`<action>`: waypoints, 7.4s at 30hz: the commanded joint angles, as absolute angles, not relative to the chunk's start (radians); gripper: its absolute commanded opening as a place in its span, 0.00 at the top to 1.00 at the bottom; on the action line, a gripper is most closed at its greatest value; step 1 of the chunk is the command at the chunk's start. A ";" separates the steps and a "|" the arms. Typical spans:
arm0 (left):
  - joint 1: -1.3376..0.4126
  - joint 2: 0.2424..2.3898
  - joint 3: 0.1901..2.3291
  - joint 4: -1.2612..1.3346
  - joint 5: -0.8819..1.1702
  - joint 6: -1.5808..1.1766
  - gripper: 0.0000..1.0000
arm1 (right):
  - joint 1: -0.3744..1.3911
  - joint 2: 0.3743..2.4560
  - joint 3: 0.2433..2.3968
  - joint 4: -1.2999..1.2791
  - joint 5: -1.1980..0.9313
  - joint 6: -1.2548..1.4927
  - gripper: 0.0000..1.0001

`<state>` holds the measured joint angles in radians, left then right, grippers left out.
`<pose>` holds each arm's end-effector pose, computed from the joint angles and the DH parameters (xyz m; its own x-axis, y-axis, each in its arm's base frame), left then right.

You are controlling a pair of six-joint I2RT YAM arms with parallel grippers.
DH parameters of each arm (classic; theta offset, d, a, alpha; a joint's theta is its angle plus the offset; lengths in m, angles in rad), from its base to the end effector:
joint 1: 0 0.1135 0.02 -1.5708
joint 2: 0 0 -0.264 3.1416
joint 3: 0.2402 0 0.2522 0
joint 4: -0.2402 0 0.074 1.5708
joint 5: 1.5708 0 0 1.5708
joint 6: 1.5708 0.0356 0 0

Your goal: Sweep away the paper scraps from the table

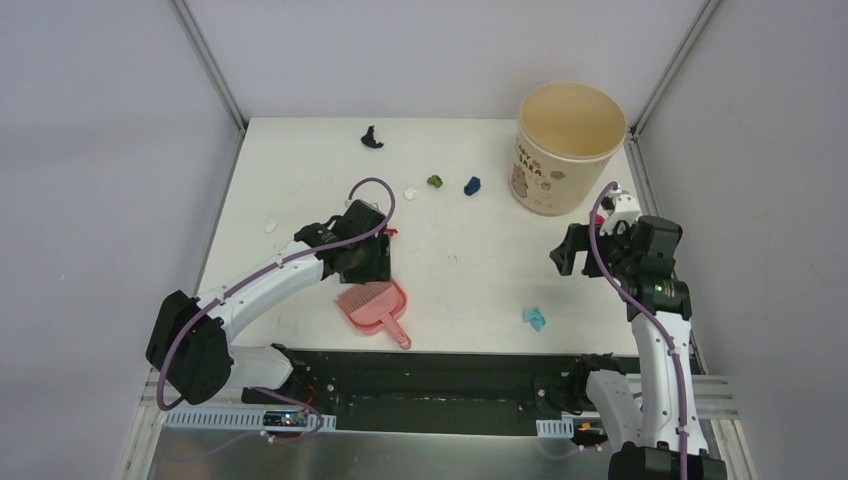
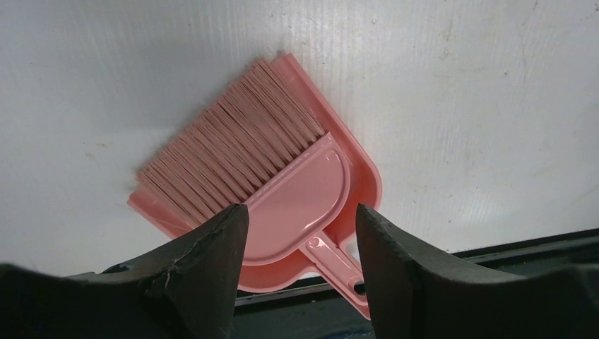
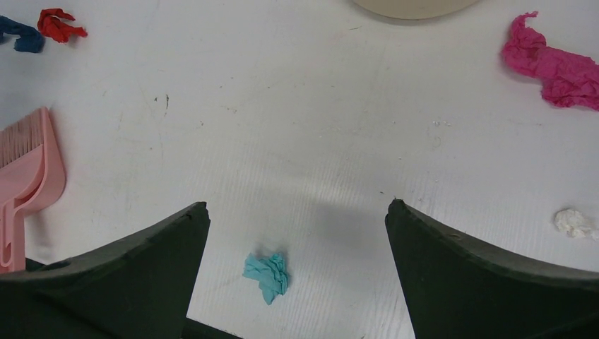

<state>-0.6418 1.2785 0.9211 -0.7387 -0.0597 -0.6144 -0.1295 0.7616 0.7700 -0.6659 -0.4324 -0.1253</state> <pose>0.1971 -0.1446 0.2394 -0.9140 -0.0353 -0.4041 0.0597 0.9736 -0.2201 0.1581 -0.0056 0.2928 -0.5748 -0.0396 -0.8173 -0.2857 0.9457 0.1552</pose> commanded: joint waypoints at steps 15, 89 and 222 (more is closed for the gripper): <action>-0.647 1.363 0.940 -0.702 -0.003 -0.651 0.52 | -0.138 0.777 0.766 -0.637 -0.467 -0.171 0.00; -0.718 1.644 1.127 -0.617 -0.223 -0.752 0.38 | -0.141 0.780 0.760 -0.637 -0.487 -0.190 0.00; -0.681 1.334 0.517 -0.003 -0.007 -1.400 1.00 | 0.946 1.895 1.374 -0.922 -0.122 -0.048 0.51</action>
<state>-0.6918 1.3537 0.5240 -0.0505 -0.0166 -1.3674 0.9314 1.8847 1.3888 -0.9203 -0.1188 -0.0605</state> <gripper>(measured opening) 0.008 0.493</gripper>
